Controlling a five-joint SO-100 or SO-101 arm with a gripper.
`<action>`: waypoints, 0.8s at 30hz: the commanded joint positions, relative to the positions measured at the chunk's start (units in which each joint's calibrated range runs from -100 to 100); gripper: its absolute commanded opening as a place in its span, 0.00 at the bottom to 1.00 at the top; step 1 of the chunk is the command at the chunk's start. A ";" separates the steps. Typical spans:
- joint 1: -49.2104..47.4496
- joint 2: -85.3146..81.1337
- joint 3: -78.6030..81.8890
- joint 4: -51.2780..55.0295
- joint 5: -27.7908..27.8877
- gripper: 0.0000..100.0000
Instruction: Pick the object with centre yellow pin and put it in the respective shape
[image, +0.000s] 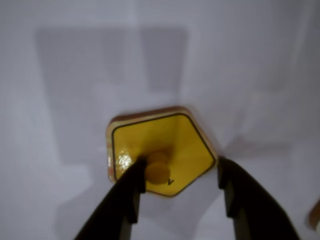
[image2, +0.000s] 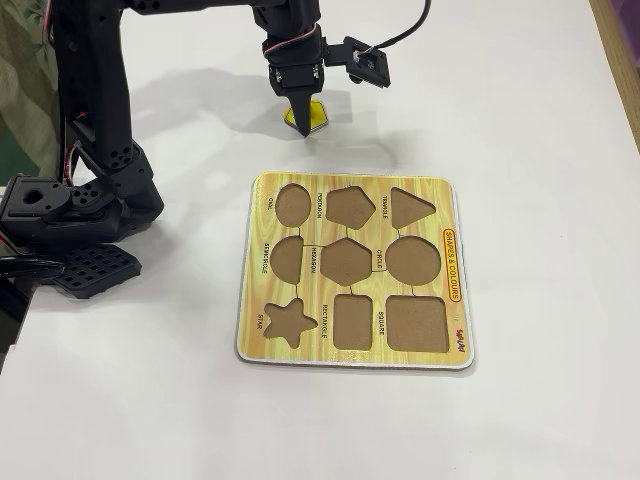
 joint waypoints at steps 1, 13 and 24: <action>0.50 -0.60 -1.44 -0.56 -0.28 0.15; 0.30 -1.19 -0.63 -0.22 -0.28 0.01; 0.21 -1.35 -0.99 -0.56 0.08 0.01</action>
